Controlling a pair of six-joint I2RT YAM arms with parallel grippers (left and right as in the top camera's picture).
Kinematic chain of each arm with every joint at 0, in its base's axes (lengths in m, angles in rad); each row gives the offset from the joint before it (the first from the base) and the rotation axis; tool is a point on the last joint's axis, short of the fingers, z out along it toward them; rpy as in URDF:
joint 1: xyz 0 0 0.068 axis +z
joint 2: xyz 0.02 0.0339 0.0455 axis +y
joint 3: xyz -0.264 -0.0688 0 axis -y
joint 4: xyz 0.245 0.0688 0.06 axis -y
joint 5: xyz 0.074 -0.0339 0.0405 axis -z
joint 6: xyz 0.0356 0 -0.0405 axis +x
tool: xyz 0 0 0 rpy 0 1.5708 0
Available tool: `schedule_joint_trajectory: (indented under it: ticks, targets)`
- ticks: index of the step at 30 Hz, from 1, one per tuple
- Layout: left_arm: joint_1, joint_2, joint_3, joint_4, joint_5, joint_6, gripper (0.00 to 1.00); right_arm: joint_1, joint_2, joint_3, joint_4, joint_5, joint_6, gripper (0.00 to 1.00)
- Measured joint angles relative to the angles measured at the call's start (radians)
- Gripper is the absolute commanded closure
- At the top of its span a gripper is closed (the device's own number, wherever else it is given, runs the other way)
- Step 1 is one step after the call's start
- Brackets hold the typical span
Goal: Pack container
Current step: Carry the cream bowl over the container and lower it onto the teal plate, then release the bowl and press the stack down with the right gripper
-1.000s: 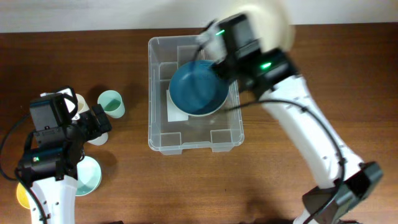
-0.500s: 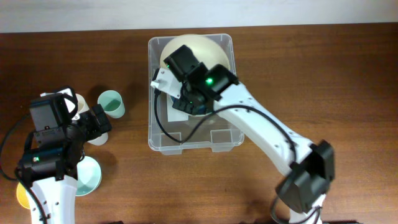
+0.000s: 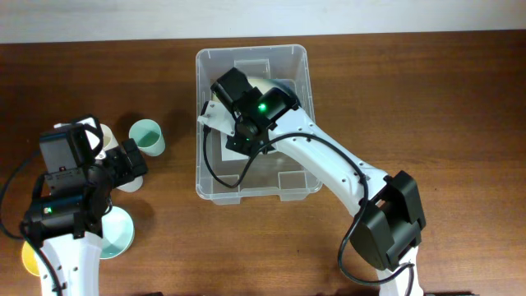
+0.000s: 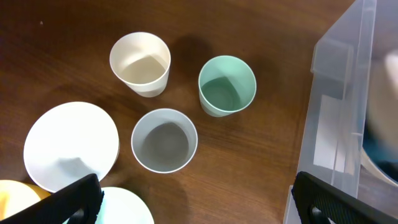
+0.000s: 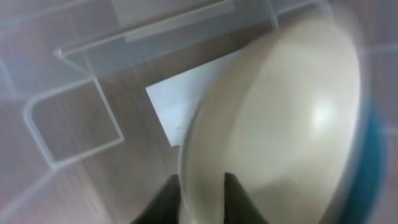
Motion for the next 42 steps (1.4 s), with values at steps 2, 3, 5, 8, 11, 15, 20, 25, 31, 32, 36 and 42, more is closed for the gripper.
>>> schedule_joint_trajectory:
  ticks: [2,3,5,8,11,15,20,25,31,32,36,42]
  targets:
    - [0.0,0.0,0.0,-0.003,0.0,0.0,0.01,0.0,0.0,0.0,-0.001,0.0,-0.007,0.74]
    - [0.0,0.0,0.0,-0.004,0.0,0.0,0.0,0.0,0.0,0.0,-0.001,0.001,-0.007,0.74]
    - [0.0,0.0,0.0,-0.005,0.0,0.0,0.01,0.0,0.0,0.0,-0.001,0.001,-0.008,0.74]
    - [0.0,0.0,0.0,-0.007,0.0,0.0,0.01,0.0,0.0,0.0,-0.014,0.001,-0.007,0.74]
    - [0.0,0.0,0.0,-0.007,0.0,0.0,0.01,0.0,0.0,0.0,-0.084,0.002,-0.014,0.96]
    - [0.0,0.0,0.0,-0.009,0.0,0.0,0.0,0.0,0.0,0.0,-0.189,-0.005,0.013,0.96]
    - [0.0,0.0,0.0,-0.01,0.0,0.0,0.01,0.0,0.0,0.0,-0.242,-0.056,0.146,0.96]
    - [0.0,0.0,0.0,-0.01,0.0,0.0,0.01,0.0,0.0,0.0,-0.231,-0.068,0.334,0.96]
    - [0.0,0.0,0.0,-0.01,0.0,0.0,0.01,-0.027,0.0,0.001,-0.141,0.068,0.517,0.96]
    - [0.0,0.0,0.0,-0.01,0.0,0.0,0.01,-0.04,0.0,0.005,-0.126,0.09,0.536,0.96]
    - [0.0,0.0,0.0,-0.01,0.0,0.0,0.01,-0.139,0.001,0.1,-0.092,0.153,0.584,0.96]
    - [0.0,0.0,0.0,-0.01,0.0,0.0,0.01,-0.294,-0.005,0.296,-0.023,0.16,0.602,0.96]
